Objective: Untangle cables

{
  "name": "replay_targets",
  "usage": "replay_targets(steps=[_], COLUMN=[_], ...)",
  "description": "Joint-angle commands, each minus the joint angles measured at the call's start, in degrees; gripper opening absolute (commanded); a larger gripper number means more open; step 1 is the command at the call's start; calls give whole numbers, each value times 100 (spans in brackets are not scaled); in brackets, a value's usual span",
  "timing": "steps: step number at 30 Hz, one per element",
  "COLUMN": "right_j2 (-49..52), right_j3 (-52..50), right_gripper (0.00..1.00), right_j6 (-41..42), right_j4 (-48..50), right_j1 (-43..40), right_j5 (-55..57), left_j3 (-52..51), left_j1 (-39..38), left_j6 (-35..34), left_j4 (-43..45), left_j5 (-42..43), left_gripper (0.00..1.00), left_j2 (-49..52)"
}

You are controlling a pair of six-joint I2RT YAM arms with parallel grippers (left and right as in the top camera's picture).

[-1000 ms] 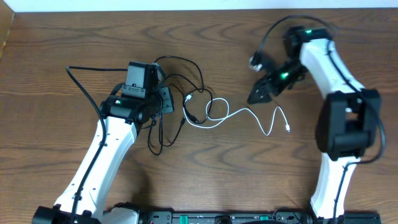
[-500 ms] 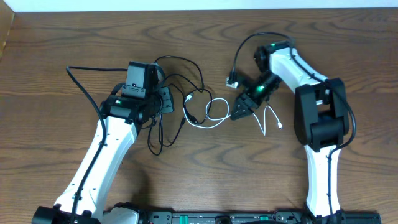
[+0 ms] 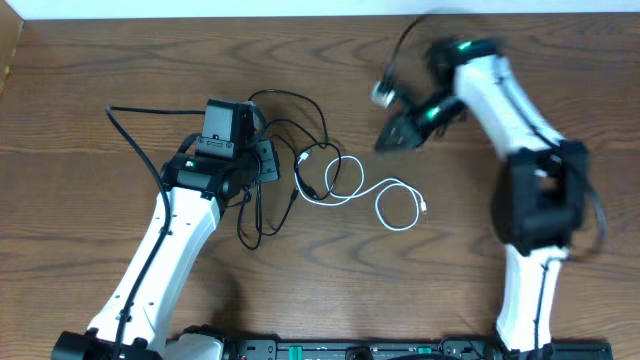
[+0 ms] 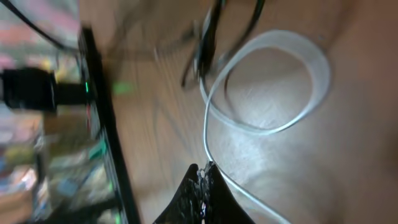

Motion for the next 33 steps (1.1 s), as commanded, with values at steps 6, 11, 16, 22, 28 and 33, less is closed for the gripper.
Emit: replay_targets(steps=[6,11,16,22,28,33], right_j2=[-1335,-1139,-1010,-1010,-1010,-1010], right_j3=[269,-101,-876,-1987,-2830,-3143], right_gripper=[24,51,78,79,74,62], right_j6=[2087,2166,1414,833,208,168], right_j4=[291,321,686,1853,2677,2868], right_j1=[116,575,988,1132,1132,1137], right_j5=[2033,2702,2997,2813,2221,1864], left_j3=[22,22,22,22,22,22], left_j1=[26,24,24,24,24,24], left_j6=[33,31,31,31,31,31], left_j4=[33,42,24,22,24,24], left_j5=[-39,-37,-42,-39,-37,-37], left_gripper=[7,7,7,7,8,8], left_j2=[28,28,28,28,28,28])
